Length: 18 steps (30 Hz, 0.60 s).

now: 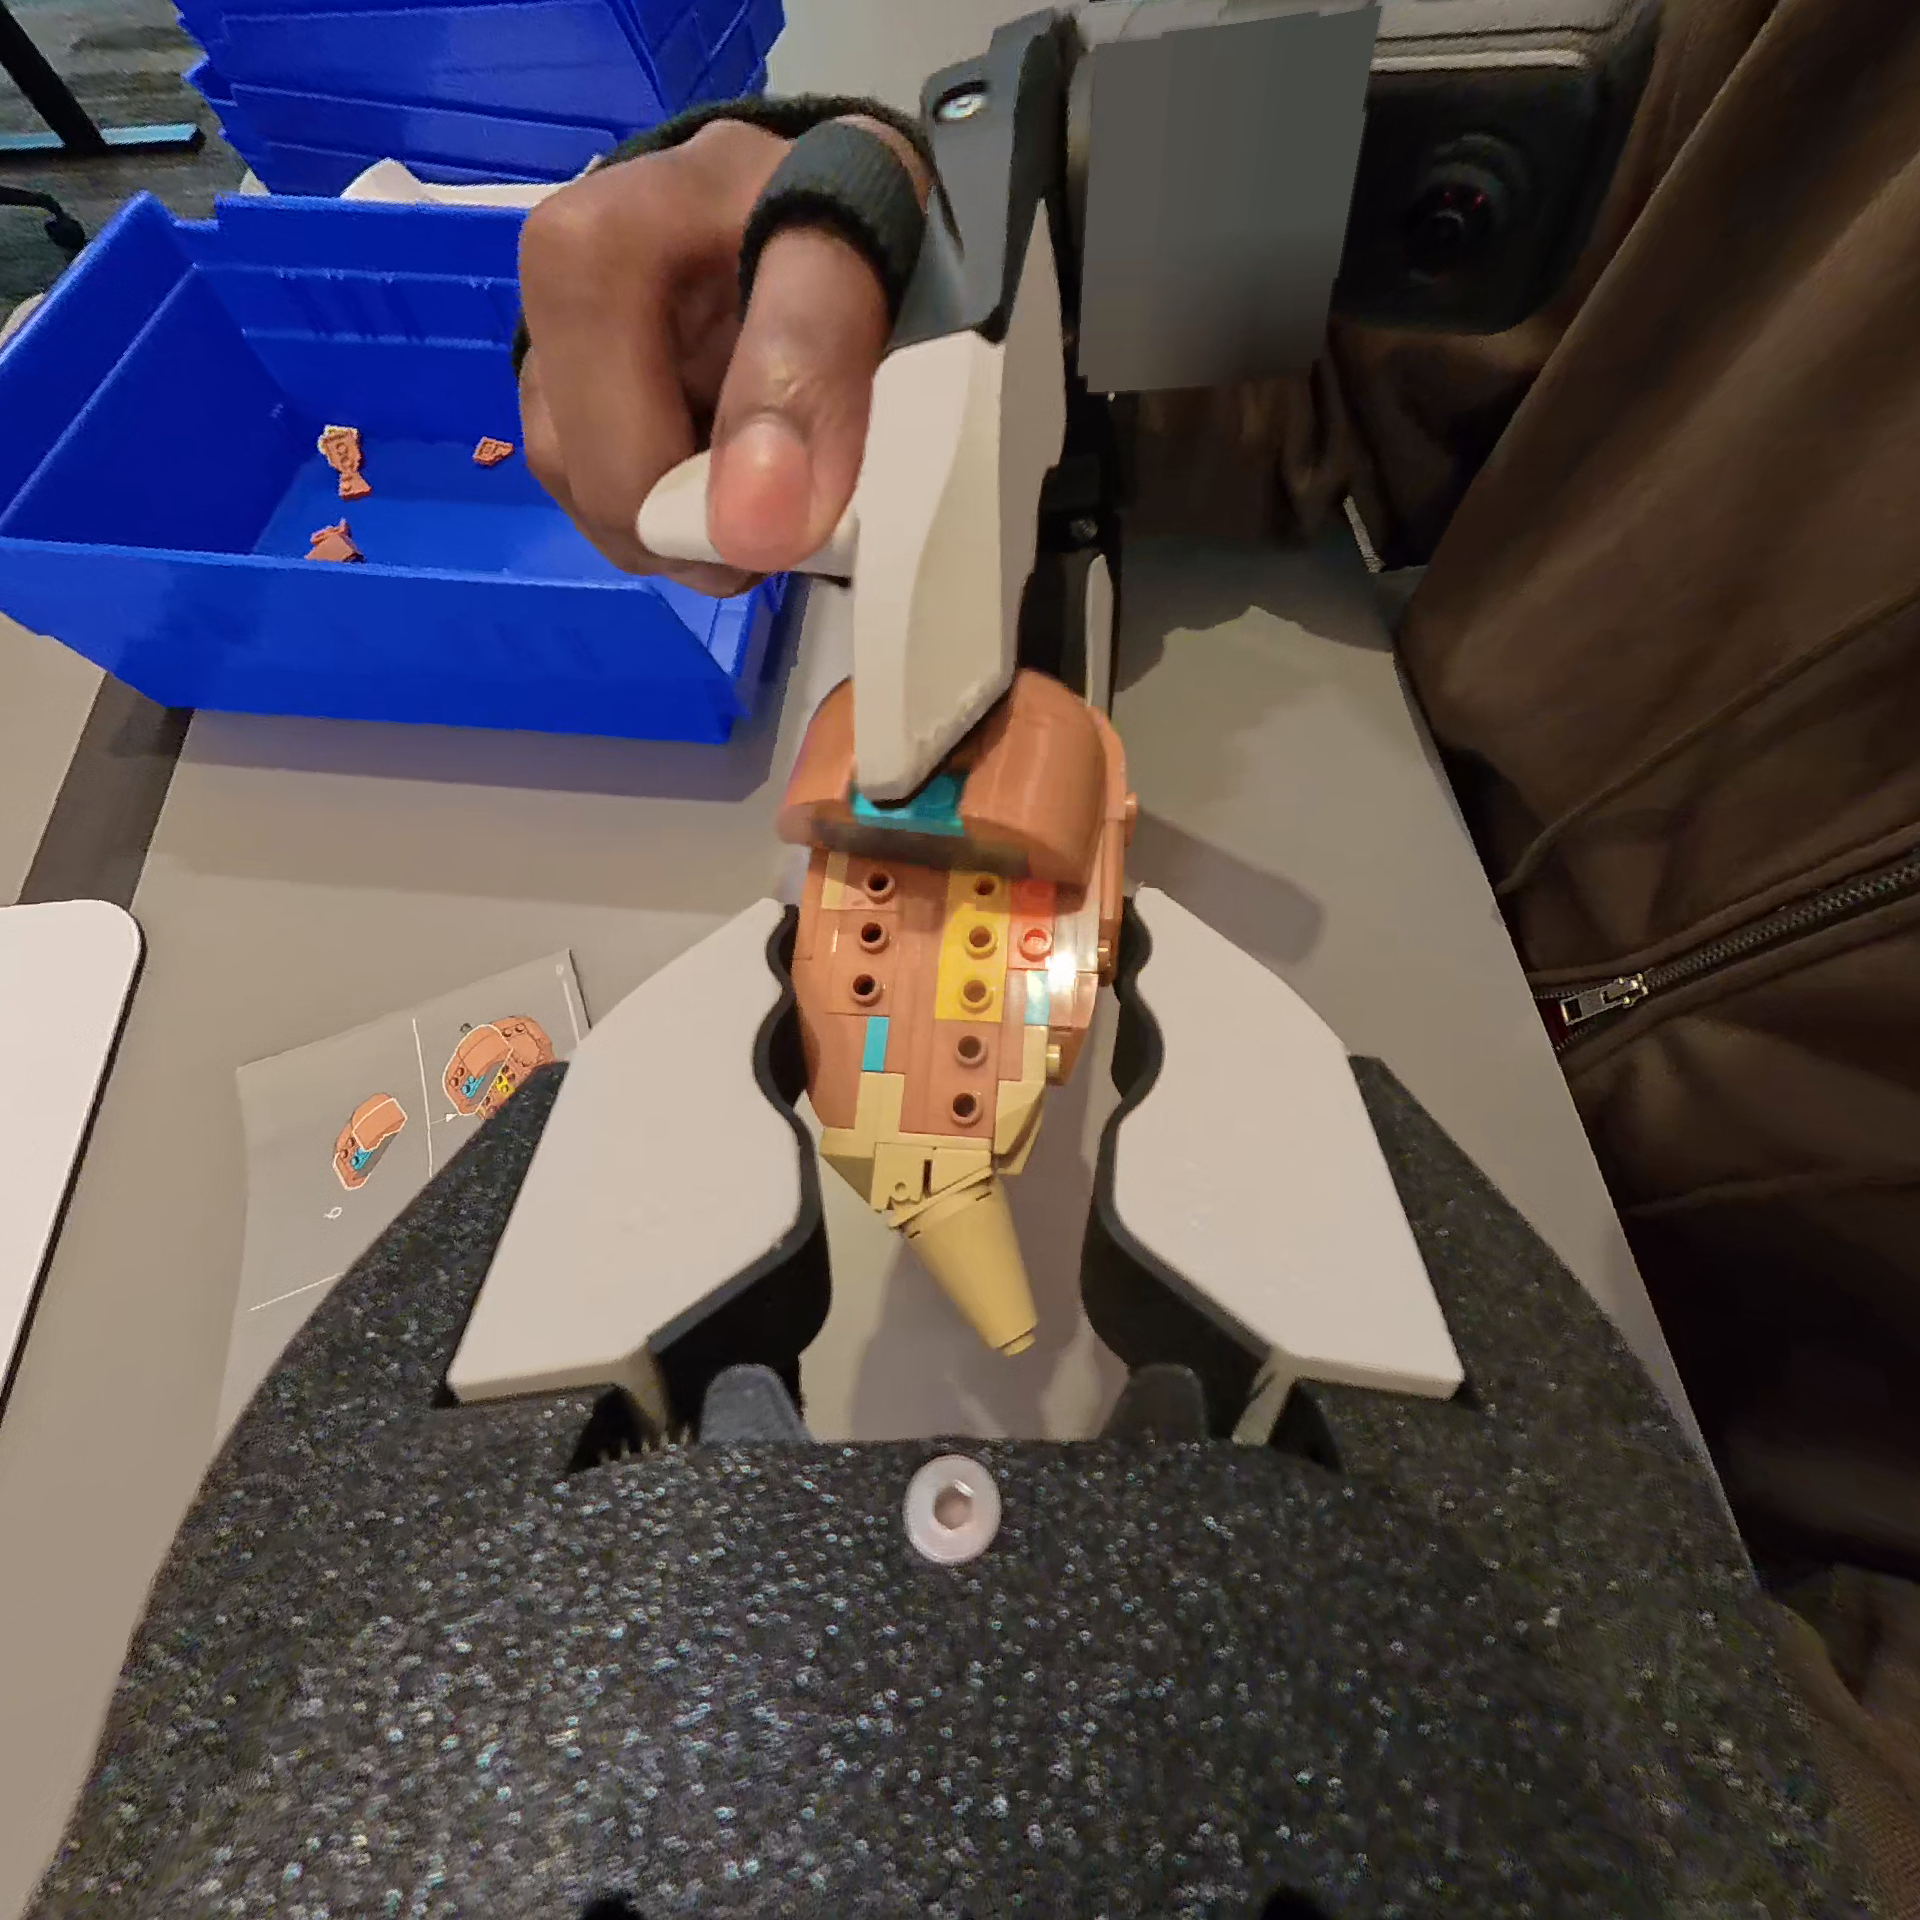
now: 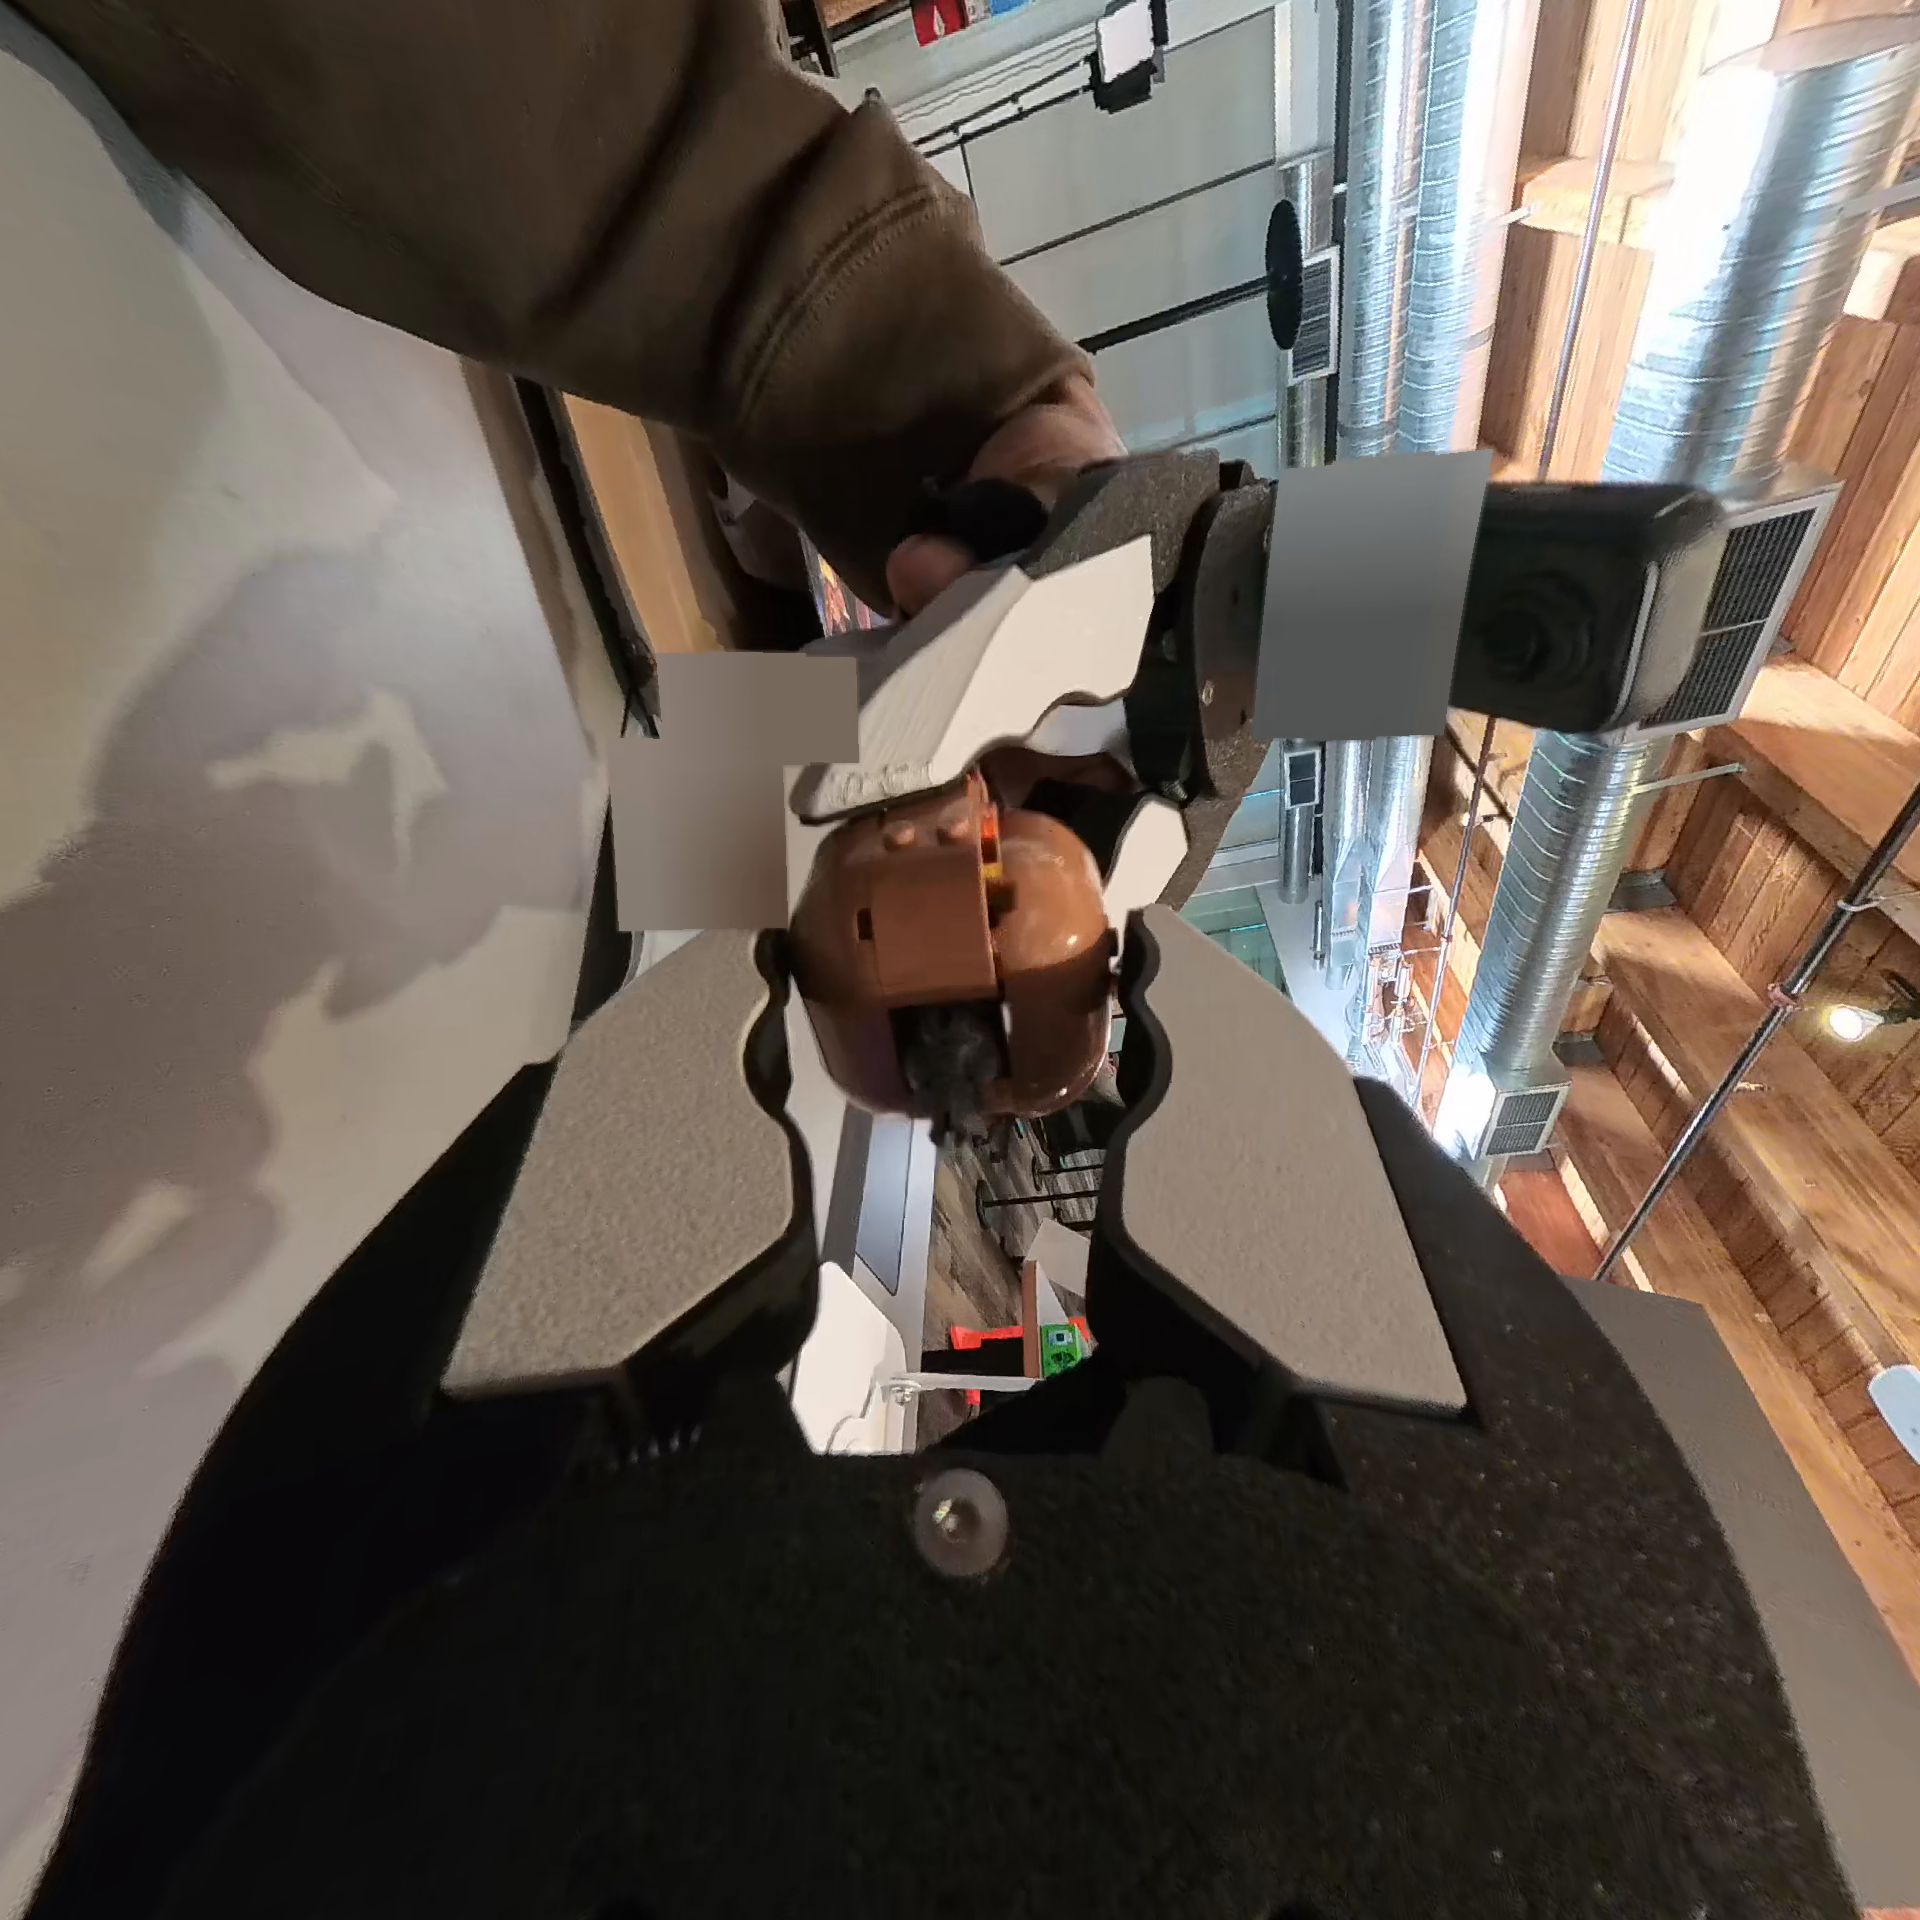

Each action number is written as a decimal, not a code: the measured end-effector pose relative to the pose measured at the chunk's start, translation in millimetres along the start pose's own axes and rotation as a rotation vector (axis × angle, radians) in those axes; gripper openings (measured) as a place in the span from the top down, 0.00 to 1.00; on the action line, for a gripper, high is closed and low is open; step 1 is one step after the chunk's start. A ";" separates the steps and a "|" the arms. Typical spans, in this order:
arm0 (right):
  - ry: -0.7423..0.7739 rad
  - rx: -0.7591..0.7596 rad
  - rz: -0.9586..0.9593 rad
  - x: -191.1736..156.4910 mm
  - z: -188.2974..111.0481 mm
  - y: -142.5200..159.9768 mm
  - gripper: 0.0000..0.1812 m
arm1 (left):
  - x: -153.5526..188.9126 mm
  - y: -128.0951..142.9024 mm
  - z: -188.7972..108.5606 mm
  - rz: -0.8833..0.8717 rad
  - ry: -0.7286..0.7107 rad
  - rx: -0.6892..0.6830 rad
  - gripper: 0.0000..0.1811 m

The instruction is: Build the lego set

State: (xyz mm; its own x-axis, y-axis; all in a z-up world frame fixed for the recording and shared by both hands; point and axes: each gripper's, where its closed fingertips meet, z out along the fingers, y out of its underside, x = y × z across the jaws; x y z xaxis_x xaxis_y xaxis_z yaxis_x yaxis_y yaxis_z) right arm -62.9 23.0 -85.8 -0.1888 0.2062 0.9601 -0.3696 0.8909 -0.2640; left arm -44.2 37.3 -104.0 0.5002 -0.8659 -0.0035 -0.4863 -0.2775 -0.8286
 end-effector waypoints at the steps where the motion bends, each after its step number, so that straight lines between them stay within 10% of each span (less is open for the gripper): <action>1: 0.001 0.002 -0.001 0.1 -0.3 -0.1 0.66 | 1.7 -0.3 0.2 0.009 0.004 -0.002 0.68; 18: 0.028 0.027 -0.020 3.2 -2.0 -9.2 0.64 | 2.0 -5.9 -1.0 0.027 -0.009 0.018 0.68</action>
State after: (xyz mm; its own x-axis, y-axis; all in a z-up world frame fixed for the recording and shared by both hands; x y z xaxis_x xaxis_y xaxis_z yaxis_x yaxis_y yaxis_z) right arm -58.2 16.3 -80.1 -0.1557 0.2001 0.9673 -0.3976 0.8837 -0.2468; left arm -41.0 36.8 -98.5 0.4936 -0.8692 -0.0308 -0.4866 -0.2467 -0.8381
